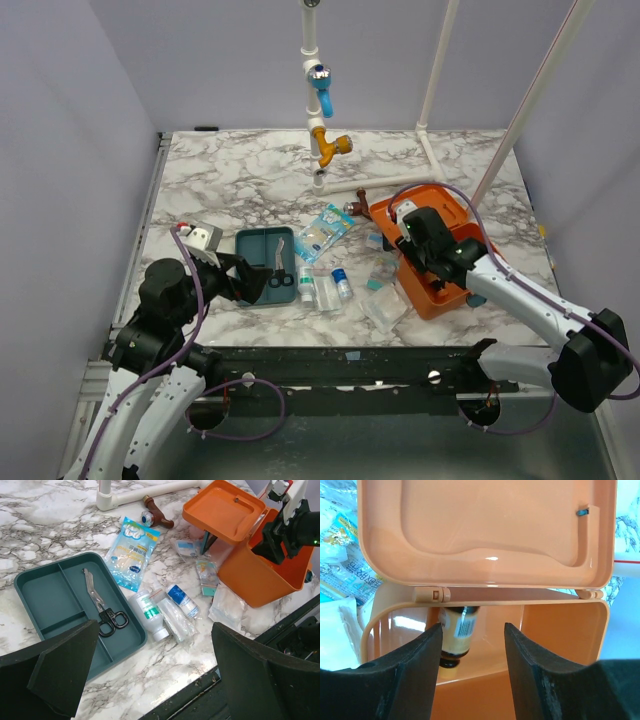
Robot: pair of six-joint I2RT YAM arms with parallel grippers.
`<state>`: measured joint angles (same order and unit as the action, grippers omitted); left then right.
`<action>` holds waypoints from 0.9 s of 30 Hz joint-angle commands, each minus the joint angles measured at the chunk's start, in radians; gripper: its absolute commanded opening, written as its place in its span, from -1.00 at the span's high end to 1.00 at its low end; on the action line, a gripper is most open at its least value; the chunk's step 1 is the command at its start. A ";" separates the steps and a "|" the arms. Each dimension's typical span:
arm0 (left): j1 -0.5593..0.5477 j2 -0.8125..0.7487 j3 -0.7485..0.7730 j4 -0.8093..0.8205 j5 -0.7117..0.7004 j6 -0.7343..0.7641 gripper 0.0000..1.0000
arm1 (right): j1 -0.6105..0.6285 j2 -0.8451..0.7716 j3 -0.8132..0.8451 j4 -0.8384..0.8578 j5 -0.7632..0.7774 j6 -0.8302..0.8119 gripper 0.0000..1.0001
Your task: Organize the medicine kit
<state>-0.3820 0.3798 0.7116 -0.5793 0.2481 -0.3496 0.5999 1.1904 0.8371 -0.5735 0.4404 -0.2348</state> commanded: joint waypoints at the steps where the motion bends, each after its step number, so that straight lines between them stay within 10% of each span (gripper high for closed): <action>1: -0.005 0.008 0.006 -0.003 0.018 -0.006 -0.97 | -0.007 -0.011 0.043 -0.026 0.009 0.009 -0.11; 13: -0.006 0.022 0.007 -0.007 0.004 -0.005 -0.97 | -0.006 0.003 0.296 -0.170 0.020 0.100 -0.33; 27: -0.006 0.076 0.012 -0.022 -0.044 -0.005 -0.97 | 0.011 0.028 0.505 -0.216 -0.406 0.379 -0.48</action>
<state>-0.3820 0.4427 0.7116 -0.5797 0.2371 -0.3504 0.6003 1.1908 1.3304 -0.7647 0.1825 0.0280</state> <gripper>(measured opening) 0.985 0.745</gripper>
